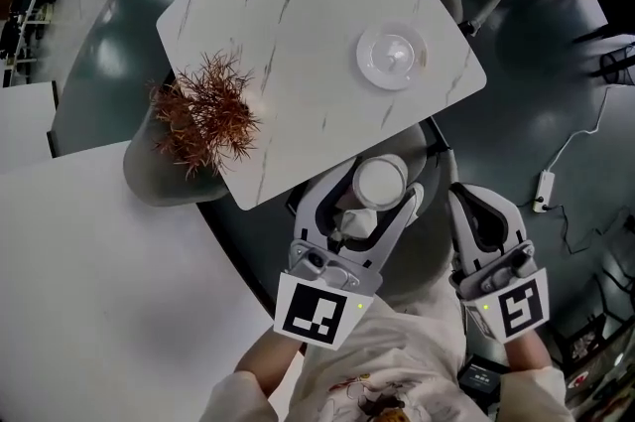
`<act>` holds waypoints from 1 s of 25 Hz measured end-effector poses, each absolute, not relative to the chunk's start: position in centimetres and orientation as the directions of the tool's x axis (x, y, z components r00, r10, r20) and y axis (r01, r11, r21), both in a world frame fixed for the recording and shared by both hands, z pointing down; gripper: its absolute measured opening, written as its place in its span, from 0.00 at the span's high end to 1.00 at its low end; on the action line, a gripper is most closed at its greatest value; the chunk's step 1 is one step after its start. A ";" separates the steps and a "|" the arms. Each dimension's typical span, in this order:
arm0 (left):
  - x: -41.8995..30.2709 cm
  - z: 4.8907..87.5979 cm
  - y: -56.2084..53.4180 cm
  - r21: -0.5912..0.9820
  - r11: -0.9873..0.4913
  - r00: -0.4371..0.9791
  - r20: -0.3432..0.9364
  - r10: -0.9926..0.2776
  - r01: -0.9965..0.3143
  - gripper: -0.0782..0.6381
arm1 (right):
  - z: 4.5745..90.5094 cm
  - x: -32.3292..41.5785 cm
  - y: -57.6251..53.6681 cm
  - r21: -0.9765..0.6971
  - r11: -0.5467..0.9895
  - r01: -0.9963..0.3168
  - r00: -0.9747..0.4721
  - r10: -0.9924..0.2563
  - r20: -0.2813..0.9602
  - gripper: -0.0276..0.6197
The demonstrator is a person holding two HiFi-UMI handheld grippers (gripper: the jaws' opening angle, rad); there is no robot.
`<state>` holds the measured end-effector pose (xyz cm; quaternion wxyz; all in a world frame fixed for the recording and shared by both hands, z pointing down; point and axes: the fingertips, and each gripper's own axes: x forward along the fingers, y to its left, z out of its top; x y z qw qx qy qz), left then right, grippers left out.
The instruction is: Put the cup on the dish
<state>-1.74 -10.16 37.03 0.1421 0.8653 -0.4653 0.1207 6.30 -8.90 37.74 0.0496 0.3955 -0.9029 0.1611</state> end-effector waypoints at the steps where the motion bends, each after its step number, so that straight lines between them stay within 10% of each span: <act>1: -1.6 37.3 -10.4 0.133 -0.528 0.538 0.342 -0.770 -0.839 0.52 | 38.1 6.3 -9.2 -0.248 0.636 -0.731 -0.682 -0.698 0.220 0.95; 25: -2.6 46.4 -15.9 0.124 -0.533 0.537 0.372 -0.757 -0.837 0.52 | 48.0 3.5 -14.7 -0.280 0.598 -0.751 -0.660 -0.683 0.313 0.95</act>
